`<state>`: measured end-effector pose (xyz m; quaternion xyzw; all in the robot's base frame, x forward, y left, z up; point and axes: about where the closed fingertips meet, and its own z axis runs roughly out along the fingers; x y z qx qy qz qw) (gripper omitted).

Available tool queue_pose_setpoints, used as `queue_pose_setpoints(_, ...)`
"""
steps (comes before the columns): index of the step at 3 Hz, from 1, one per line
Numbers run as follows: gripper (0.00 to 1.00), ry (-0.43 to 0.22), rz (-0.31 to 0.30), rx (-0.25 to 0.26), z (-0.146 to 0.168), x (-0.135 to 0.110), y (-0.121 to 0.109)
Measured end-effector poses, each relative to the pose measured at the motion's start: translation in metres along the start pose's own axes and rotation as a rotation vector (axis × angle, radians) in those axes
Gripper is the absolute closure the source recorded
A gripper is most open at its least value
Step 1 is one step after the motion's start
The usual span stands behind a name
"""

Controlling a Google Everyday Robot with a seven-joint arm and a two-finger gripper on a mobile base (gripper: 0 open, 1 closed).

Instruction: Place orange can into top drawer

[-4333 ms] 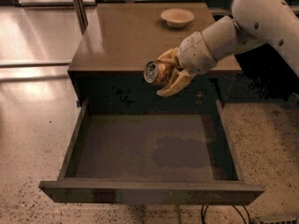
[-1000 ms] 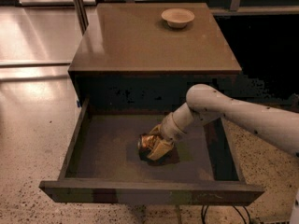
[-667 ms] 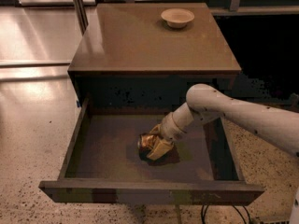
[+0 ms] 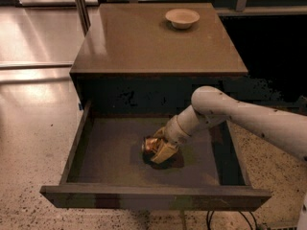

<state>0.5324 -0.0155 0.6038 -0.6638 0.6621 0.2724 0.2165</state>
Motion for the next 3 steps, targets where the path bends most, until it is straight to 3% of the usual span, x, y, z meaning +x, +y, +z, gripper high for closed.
queue_pose_setpoints(1, 0.11, 0.000, 0.000, 0.000, 0.0000, 0.0000, 0.0000)
queue_pose_setpoints(2, 0.00, 0.000, 0.000, 0.000, 0.0001, 0.0000, 0.0000)
queue_pose_setpoints(3, 0.00, 0.000, 0.000, 0.000, 0.0001, 0.0000, 0.0000)
